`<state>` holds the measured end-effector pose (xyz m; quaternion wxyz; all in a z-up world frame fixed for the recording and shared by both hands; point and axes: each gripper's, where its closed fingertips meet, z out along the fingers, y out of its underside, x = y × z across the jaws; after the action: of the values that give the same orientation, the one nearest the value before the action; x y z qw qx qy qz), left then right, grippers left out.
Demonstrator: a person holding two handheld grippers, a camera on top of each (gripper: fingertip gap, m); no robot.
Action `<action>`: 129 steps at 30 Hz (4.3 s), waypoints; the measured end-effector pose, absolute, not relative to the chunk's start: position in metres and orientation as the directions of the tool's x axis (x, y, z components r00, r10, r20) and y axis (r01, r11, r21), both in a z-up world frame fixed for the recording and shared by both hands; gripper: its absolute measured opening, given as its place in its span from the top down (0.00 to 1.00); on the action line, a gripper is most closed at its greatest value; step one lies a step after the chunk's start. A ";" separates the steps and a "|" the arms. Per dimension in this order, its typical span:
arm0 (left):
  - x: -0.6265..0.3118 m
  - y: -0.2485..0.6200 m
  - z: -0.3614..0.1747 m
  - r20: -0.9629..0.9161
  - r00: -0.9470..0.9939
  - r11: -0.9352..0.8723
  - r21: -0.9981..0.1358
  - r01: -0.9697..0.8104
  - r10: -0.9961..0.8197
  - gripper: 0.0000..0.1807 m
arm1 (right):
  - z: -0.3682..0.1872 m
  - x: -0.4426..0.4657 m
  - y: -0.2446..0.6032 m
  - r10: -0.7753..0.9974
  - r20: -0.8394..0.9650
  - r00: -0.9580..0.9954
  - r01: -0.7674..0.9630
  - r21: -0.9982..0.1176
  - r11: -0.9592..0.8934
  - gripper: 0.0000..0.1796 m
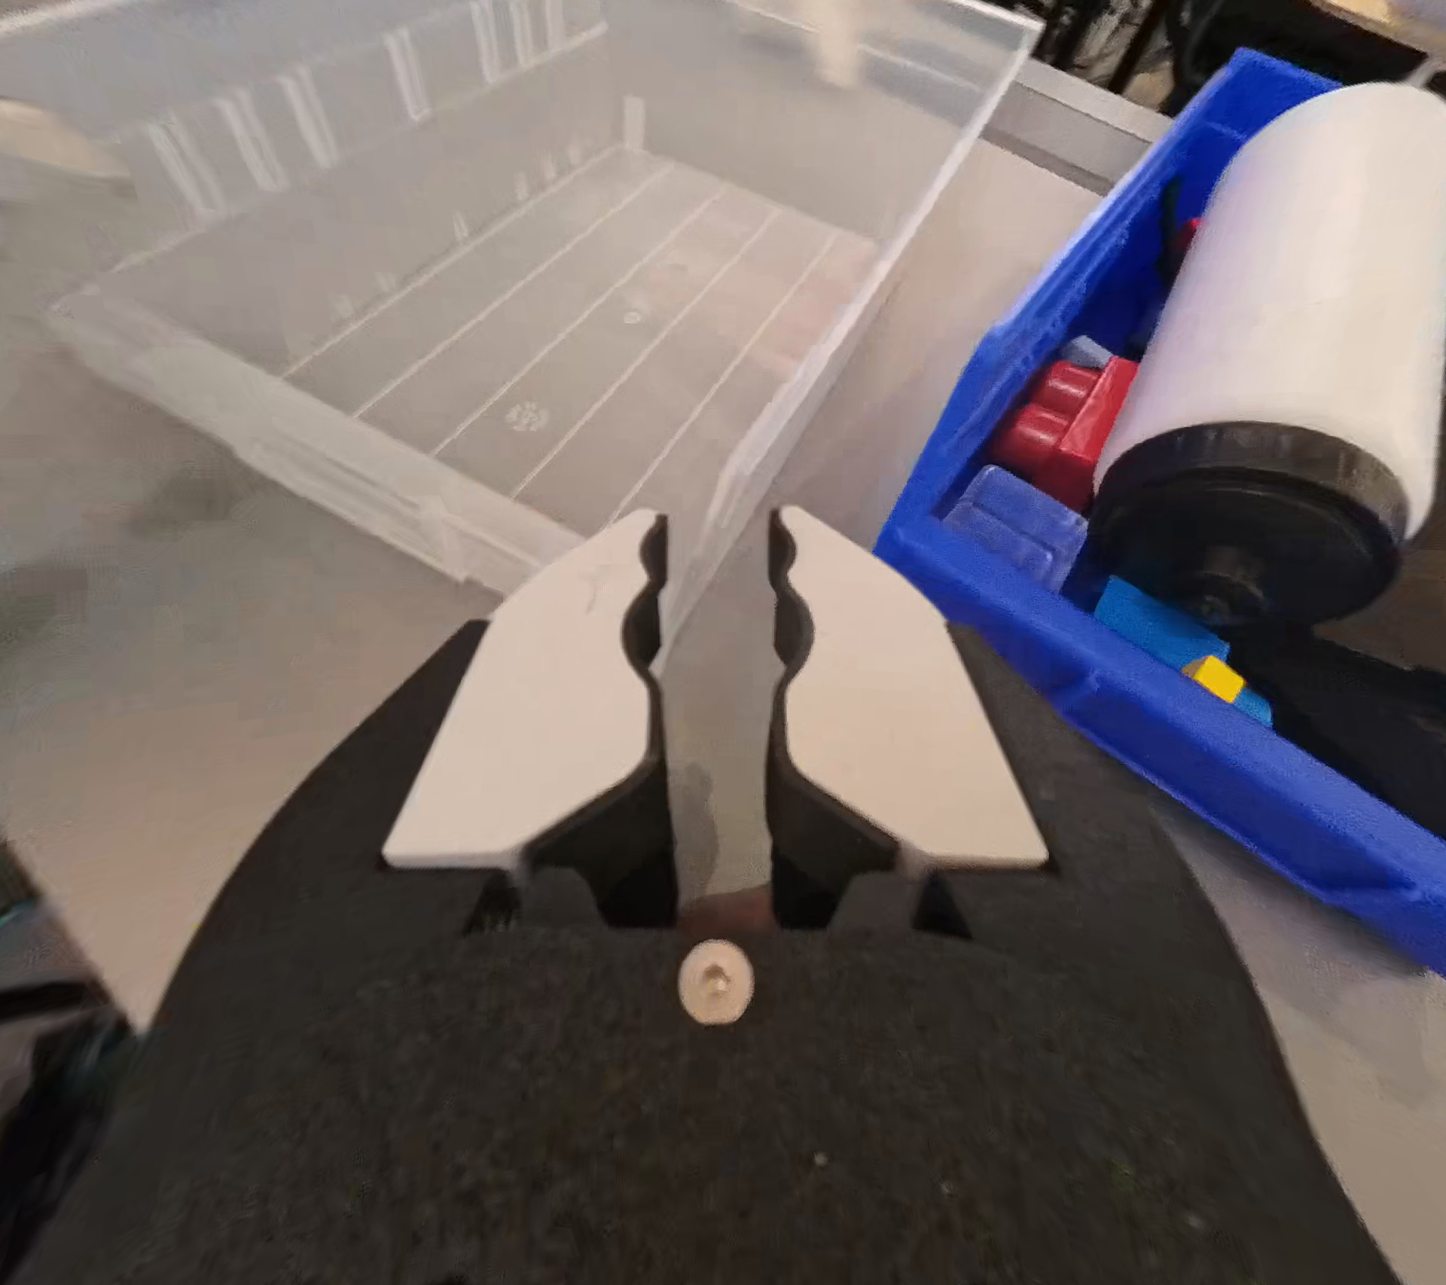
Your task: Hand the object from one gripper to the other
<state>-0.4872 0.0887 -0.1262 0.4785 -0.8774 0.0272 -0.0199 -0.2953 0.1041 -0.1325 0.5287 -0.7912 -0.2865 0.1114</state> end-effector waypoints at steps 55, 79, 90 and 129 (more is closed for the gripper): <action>-0.186 0.160 -0.101 -0.168 0.871 -0.603 -0.661 -0.447 -0.462 0.94 | -0.115 0.008 0.175 0.178 0.037 0.983 0.102 -0.922 -0.374 0.98; 0.073 0.124 -0.104 0.016 0.601 -0.382 -0.785 -0.487 -0.799 0.87 | -0.123 0.289 0.138 -0.221 0.046 0.974 -0.064 -0.881 -0.469 0.94; -0.371 0.079 -0.073 -0.119 0.989 -0.671 -0.726 -0.149 -0.090 0.54 | -0.084 -0.134 0.102 0.577 -0.119 0.808 0.155 -0.902 -0.404 0.67; -0.494 0.162 -0.095 -0.044 0.983 -0.735 -0.659 -0.161 -0.176 0.64 | -0.126 -0.194 0.125 0.667 -0.057 0.743 0.217 -0.923 -0.319 0.83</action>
<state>-0.4942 0.1618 -0.0949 0.3527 -0.9313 0.0903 -0.0106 -0.1938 0.1248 -0.1257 0.5103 -0.7816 -0.2827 0.2208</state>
